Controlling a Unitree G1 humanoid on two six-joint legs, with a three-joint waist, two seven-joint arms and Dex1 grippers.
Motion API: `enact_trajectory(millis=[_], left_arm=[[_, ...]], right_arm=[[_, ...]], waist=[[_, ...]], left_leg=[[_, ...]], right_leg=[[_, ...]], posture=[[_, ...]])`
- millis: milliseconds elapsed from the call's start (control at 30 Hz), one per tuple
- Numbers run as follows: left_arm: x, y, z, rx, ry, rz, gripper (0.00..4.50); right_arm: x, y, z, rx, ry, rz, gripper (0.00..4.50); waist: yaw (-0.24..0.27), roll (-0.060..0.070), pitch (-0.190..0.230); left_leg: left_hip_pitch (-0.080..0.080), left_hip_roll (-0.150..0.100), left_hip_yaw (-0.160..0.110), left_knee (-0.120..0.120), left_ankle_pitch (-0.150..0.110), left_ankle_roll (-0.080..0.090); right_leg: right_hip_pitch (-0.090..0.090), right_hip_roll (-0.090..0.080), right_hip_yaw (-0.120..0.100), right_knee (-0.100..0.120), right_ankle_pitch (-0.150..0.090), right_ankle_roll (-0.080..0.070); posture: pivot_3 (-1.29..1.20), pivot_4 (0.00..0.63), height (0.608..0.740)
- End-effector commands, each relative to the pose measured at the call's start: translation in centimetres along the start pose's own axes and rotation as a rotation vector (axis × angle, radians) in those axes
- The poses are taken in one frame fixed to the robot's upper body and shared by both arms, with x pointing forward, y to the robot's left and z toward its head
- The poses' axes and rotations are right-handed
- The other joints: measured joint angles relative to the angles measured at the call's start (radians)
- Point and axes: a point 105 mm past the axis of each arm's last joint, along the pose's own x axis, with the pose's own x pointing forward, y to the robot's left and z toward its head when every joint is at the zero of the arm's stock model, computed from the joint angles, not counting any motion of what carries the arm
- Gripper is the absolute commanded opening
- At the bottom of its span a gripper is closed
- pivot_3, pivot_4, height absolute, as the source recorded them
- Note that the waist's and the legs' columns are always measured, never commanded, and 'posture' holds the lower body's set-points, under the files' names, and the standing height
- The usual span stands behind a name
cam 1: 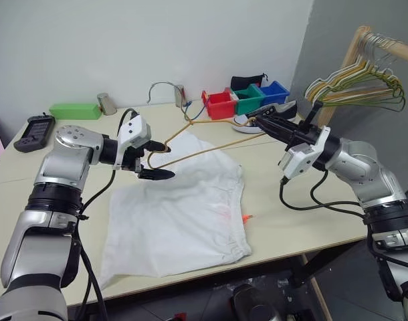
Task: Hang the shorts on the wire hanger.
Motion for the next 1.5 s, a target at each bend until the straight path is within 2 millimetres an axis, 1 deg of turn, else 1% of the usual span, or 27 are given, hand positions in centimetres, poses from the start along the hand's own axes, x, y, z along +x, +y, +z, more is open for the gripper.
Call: enact_trajectory(millis=[33, 167, 400, 600, 667, 767, 833, 867, 933, 967, 1000, 1267, 1467, 1500], left_arm=[[-1.2, 0.6, 1.5, 0.053, -0.020, 0.034, 4.47], [-1.0, 0.4, 1.5, 0.058, -0.024, 0.023, 4.47], [-0.6, 0.5, 1.1, 0.044, -0.027, 0.026, 4.47], [-0.2, 0.6, 1.3, 0.041, -0.049, 0.024, 4.47], [-0.1, 0.9, 1.1, 0.043, -0.031, 0.042, 4.47], [0.1, 0.7, 0.8, 0.045, -0.014, 0.032, 4.47], [0.3, 0.8, 1.0, 0.034, -0.033, 0.038, 4.12], [0.3, 0.8, 1.0, 0.031, -0.036, 0.030, 4.04], [0.3, 0.6, 1.0, 0.032, -0.035, 0.016, 3.53], [0.3, 0.5, 1.0, 0.034, -0.034, 0.009, 3.47], [0.3, 0.4, 1.0, 0.035, -0.034, 0.005, 3.13], [0.3, 0.1, 1.4, 0.041, -0.031, -0.019, 1.55], [0.4, 0.1, 1.2, 0.046, -0.020, -0.023, 0.16], [0.3, 0.1, 1.2, 0.047, -0.021, -0.021, 0.02]], right_arm=[[-0.4, -1.2, -0.3, -0.027, 0.002, -0.033, 0.00], [-0.4, -1.2, -0.4, -0.028, 0.002, -0.035, 0.00], [-0.3, -1.8, 0.3, -0.028, -0.030, -0.059, 0.00], [-0.4, -2.0, 0.7, -0.033, -0.048, -0.063, 0.00], [-0.4, -2.1, 0.8, -0.036, -0.053, -0.068, 0.00], [-0.4, -2.2, 0.9, -0.038, -0.057, -0.073, 0.00], [-0.4, -2.2, 1.0, -0.038, -0.060, -0.074, 0.00], [-0.4, -2.3, 1.0, -0.038, -0.061, -0.075, 0.00], [-0.3, -2.3, 1.0, -0.039, -0.061, -0.076, 0.00], [-0.3, -2.3, 1.0, -0.039, -0.061, -0.077, 0.00], [-0.3, -2.3, 1.0, -0.040, -0.061, -0.077, 0.00], [-0.3, -2.0, 0.6, -0.035, -0.044, -0.067, 0.00], [-0.3, -2.0, 0.5, -0.040, -0.037, -0.067, 0.00], [-0.3, -2.0, 0.4, -0.040, -0.035, -0.065, 0.00]], waist=[[0.001, 0.000, 0.000], [0.000, 0.000, 0.000], [0.000, 0.000, 0.000], [-0.001, 0.000, 0.000], [-0.001, 0.000, 0.000], [-0.001, 0.000, 0.000], [-0.001, 0.000, 0.000], [-0.001, 0.000, 0.000], [-0.001, 0.000, 0.000], [-0.001, 0.000, 0.000], [-0.002, 0.000, 0.000], [-0.002, 0.000, 0.000], [-0.002, 0.000, 0.000], [-0.002, 0.000, 0.000]], left_leg=[[0.000, 0.000, 0.000, 0.000, 0.000, 0.000], [0.000, 0.000, 0.000, 0.000, 0.000, 0.000], [0.000, 0.000, 0.000, 0.000, 0.000, 0.000], [0.000, 0.000, 0.000, 0.000, 0.000, 0.000], [0.001, 0.000, 0.000, 0.000, 0.000, 0.000], [0.001, 0.000, 0.000, 0.000, 0.000, 0.000], [0.001, 0.000, 0.000, 0.000, 0.000, 0.000], [0.001, 0.000, 0.000, 0.000, 0.000, 0.000], [0.001, 0.000, 0.000, 0.000, 0.000, 0.000], [0.001, 0.000, 0.000, 0.000, 0.000, 0.000], [0.001, 0.000, 0.000, 0.000, 0.000, 0.000], [0.001, 0.000, 0.000, 0.000, 0.000, 0.000], [0.001, 0.000, 0.000, 0.000, 0.000, 0.000], [0.001, 0.000, 0.000, 0.000, 0.000, 0.000]], right_leg=[[0.000, 0.000, 0.000, 0.000, 0.000, 0.000], [0.000, 0.000, 0.000, 0.000, 0.000, 0.000], [0.000, 0.000, 0.000, 0.000, 0.000, 0.000], [0.000, 0.000, 0.000, 0.000, 0.000, 0.000], [0.000, 0.000, 0.000, 0.000, 0.000, 0.000], [0.000, 0.000, 0.000, 0.000, 0.000, 0.000], [0.001, 0.000, 0.000, 0.000, 0.000, 0.000], [0.001, 0.000, 0.000, 0.000, 0.000, 0.000], [0.001, 0.000, 0.000, 0.000, 0.000, 0.000], [0.001, 0.000, 0.000, 0.000, 0.000, 0.000], [0.001, 0.000, 0.000, 0.000, 0.000, 0.000], [0.001, 0.000, 0.000, 0.000, 0.000, 0.000], [0.001, 0.000, 0.000, 0.000, 0.000, 0.000], [0.001, 0.000, 0.000, 0.000, 0.000, 0.000]], posture=[[-0.33, 0.029, 0.740], [-0.33, 0.029, 0.740], [-0.34, 0.029, 0.740], [-0.35, 0.033, 0.740], [-0.35, 0.035, 0.740], [-0.35, 0.034, 0.740], [-0.35, 0.034, 0.740], [-0.35, 0.034, 0.740], [-0.35, 0.034, 0.740], [-0.35, 0.034, 0.740], [-0.35, 0.033, 0.740], [-0.35, 0.032, 0.740], [-0.35, 0.026, 0.740], [-0.35, 0.026, 0.740]])
